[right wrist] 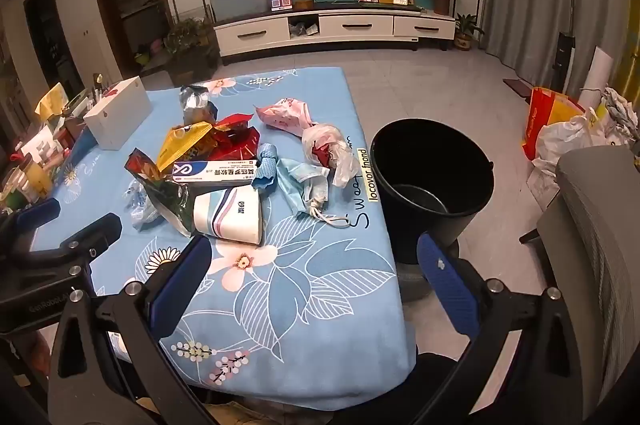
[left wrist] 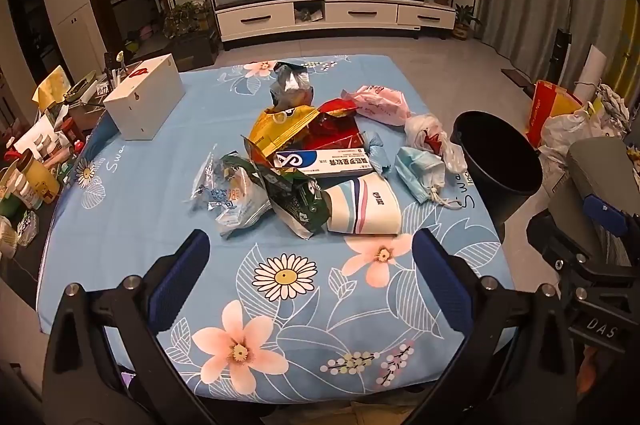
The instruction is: Collect trash
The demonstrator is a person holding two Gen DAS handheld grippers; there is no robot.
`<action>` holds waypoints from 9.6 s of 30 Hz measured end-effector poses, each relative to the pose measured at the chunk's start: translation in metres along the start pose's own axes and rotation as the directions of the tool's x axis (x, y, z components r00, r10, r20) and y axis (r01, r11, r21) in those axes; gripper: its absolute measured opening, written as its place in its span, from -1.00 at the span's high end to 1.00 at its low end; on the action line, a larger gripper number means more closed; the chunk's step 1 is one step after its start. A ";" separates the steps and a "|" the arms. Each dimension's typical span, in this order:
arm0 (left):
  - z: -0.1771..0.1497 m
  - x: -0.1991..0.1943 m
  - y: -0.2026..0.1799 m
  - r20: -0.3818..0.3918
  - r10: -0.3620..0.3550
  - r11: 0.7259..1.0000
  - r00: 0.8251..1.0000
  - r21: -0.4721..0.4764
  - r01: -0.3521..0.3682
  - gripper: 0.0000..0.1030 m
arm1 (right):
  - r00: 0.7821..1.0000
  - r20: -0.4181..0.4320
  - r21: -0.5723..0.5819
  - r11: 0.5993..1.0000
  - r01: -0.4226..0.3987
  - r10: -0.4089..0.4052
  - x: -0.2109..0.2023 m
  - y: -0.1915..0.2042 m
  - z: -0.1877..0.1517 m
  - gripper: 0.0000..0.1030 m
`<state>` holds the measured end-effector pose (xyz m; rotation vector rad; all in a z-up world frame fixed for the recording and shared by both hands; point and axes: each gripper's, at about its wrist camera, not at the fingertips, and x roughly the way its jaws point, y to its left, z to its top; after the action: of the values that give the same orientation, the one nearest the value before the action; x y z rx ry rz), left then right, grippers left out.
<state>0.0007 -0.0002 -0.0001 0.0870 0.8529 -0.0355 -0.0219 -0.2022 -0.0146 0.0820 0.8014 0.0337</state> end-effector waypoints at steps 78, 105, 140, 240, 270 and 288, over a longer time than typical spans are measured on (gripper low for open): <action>-0.001 -0.002 -0.008 0.023 -0.020 1.000 1.000 0.023 0.019 -0.96 | 1.000 0.013 0.012 1.000 0.012 -0.012 -0.003 -0.005 0.004 -0.95; -0.001 0.036 0.005 0.004 -0.173 0.984 0.985 -0.050 0.173 -0.95 | 0.999 -0.032 0.093 0.996 0.017 -0.014 0.029 -0.035 -0.002 -0.95; 0.018 0.153 0.069 0.010 -0.087 0.957 0.996 -0.276 0.087 0.13 | 0.884 -0.167 0.122 0.899 -0.421 0.437 0.185 0.011 -0.012 -0.55; -0.044 0.125 0.112 -0.008 -0.153 0.963 0.988 -0.225 0.147 -0.94 | 0.977 -0.097 0.021 0.982 -0.187 0.189 0.140 -0.019 -0.018 -0.34; -0.036 0.188 0.149 -0.084 -0.059 0.971 0.995 -0.237 0.037 0.85 | 0.989 -0.136 -0.042 0.997 -0.071 0.064 0.220 0.012 0.007 0.63; -0.041 0.097 0.150 0.068 -0.206 0.952 0.976 -0.218 0.216 0.94 | 0.969 -0.033 -0.024 0.969 -0.244 0.243 0.131 0.024 0.002 0.67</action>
<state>0.0433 0.1531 -0.0906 -0.2174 0.8134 -0.1410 0.0708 -0.1702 -0.1045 0.1537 0.8166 0.2791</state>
